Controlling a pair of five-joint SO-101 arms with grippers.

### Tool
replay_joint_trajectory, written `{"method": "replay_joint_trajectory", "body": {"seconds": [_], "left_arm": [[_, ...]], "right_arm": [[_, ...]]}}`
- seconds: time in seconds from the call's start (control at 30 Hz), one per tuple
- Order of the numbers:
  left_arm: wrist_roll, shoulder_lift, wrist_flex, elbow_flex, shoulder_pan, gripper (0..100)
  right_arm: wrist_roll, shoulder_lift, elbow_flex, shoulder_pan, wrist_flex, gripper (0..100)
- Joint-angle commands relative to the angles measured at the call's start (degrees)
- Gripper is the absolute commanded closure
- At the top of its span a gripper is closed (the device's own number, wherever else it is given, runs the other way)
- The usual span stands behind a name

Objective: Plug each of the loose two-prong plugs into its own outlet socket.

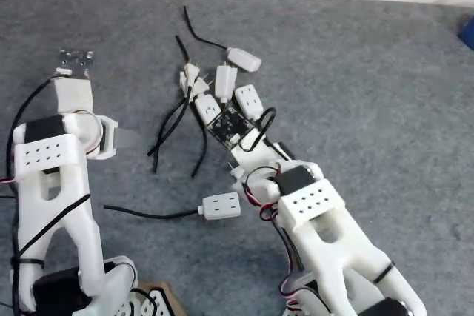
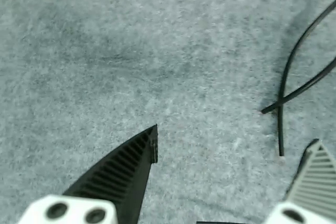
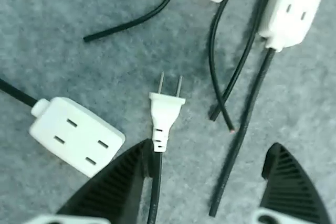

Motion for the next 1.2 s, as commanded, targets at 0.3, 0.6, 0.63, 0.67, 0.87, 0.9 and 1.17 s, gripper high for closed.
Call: {"method": "replay_joint_trajectory", "body": {"seconds": [0.3,0.6,0.63,0.67,0.87,0.9,1.17], "left_arm": [[-3.16,-0.66,-0.97,-0.48,-4.88,59],[-4.31,-0.66,-0.97,-0.48,-5.85,59],[-4.40,-0.66,-0.97,-0.48,-5.93,59],[-4.40,-0.66,-0.97,-0.48,-6.29,59],[-4.40,-0.66,-0.97,-0.84,-7.16,59],[-4.40,-0.66,-0.97,-0.84,-7.08,59],[-4.40,-0.66,-0.97,-0.84,-7.16,59]], "right_arm": [[-0.88,25.10,-18.24,-1.19,3.03,73.9],[-0.97,32.48,-21.23,-1.19,2.77,73.9],[-0.97,32.92,-21.14,-1.19,2.77,74.0],[-1.23,33.19,-20.97,-1.19,2.77,74.1],[-5.71,33.01,-21.14,-2.42,3.21,74.3],[-6.24,33.01,-21.14,-3.30,3.21,74.3],[-6.95,33.45,-20.53,-9.27,6.64,90.4]]}}
